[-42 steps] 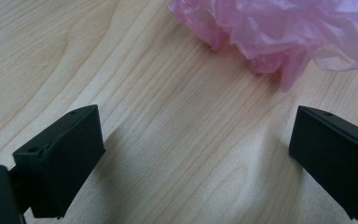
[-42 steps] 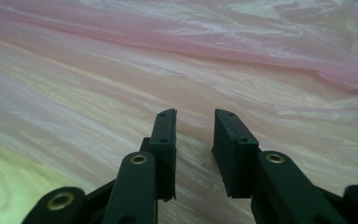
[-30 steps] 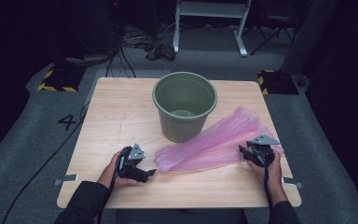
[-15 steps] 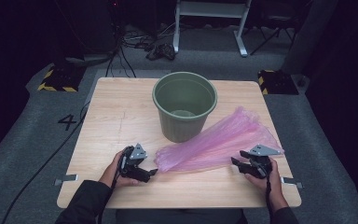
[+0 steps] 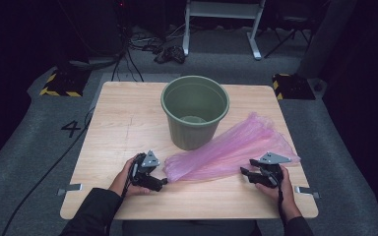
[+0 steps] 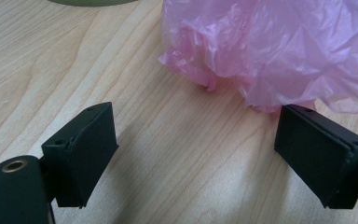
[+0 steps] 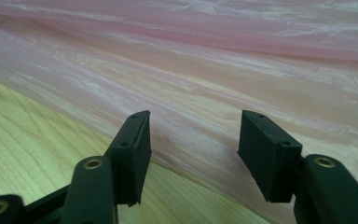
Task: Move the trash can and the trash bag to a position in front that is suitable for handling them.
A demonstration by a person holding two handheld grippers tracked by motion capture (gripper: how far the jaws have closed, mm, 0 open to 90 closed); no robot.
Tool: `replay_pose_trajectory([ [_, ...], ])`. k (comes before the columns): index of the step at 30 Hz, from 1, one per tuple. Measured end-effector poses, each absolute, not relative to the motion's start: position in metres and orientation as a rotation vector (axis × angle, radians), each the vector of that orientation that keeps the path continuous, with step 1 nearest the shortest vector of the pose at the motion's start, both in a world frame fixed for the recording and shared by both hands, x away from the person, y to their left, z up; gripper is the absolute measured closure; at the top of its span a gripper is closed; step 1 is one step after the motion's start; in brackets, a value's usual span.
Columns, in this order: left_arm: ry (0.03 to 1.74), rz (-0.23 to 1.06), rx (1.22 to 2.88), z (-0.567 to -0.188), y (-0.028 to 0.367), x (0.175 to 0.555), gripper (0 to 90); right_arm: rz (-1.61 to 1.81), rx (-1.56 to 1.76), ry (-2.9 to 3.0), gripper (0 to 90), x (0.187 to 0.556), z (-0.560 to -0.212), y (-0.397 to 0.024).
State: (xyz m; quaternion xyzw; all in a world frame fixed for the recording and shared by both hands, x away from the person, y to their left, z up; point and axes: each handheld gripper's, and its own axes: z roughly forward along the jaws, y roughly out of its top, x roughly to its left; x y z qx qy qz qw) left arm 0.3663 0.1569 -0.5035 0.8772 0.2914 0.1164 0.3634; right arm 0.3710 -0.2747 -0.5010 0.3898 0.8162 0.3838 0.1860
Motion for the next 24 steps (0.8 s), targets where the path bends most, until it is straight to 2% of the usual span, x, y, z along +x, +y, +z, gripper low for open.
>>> replay_pose_trajectory([
  [9, 0.742, 0.298, 2.254, -0.503, 0.148, 0.367, 13.5, 1.072, 1.087, 2.317, 42.3, 0.372, -0.502, -0.273],
  [13, 0.744, 0.31, 2.241, -0.503, 0.145, 0.368, 19.6, 1.069, 1.071, 2.333, 38.9, 0.372, -0.502, -0.272],
  [18, 0.777, 0.334, 2.207, -0.501, 0.145, 0.37, 45.2, 1.071, 1.036, 2.365, 34.6, 0.372, -0.502, -0.27],
  [24, 0.762, 0.35, 2.211, -0.5, 0.147, 0.37, 64.0, 1.124, 0.998, 2.368, 26.5, 0.369, -0.5, -0.269],
])
